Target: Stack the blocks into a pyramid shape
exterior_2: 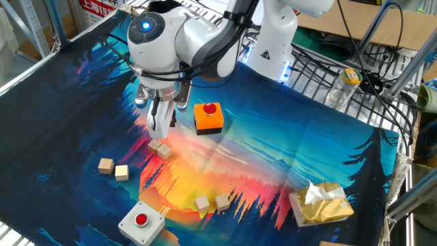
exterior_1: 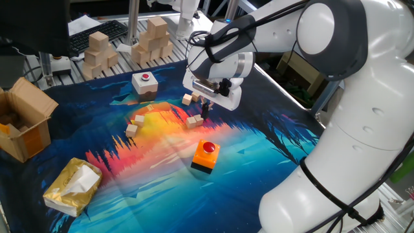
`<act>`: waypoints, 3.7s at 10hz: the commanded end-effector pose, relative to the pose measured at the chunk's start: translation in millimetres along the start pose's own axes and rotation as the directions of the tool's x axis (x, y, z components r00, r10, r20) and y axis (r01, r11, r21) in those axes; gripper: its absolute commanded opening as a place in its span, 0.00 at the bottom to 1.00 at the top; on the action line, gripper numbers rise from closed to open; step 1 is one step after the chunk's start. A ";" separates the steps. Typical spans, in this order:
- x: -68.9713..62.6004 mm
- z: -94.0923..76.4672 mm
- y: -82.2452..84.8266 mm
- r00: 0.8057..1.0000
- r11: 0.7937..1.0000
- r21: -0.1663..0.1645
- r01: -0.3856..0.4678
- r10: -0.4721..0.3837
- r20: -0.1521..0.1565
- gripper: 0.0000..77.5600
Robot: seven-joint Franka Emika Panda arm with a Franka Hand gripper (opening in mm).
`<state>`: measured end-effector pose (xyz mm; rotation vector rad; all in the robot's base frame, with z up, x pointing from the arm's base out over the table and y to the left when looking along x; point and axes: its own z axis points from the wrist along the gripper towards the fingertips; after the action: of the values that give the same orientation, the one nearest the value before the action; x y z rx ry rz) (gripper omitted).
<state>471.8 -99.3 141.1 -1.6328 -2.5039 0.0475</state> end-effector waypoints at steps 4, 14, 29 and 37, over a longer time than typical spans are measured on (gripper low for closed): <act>-0.5 -1.1 0.4 0.898 0.898 -0.011 0.439 -0.439 -0.007 0.01; 116.2 24.6 60.8 0.896 0.897 0.027 0.441 -0.442 0.033 0.01; 158.0 39.1 124.8 0.913 0.913 -0.007 0.408 -0.408 0.013 0.01; 158.4 46.1 131.8 0.910 0.909 -0.023 0.415 -0.415 0.005 0.01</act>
<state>521.3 101.5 97.6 -1.0674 -2.8015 -0.0306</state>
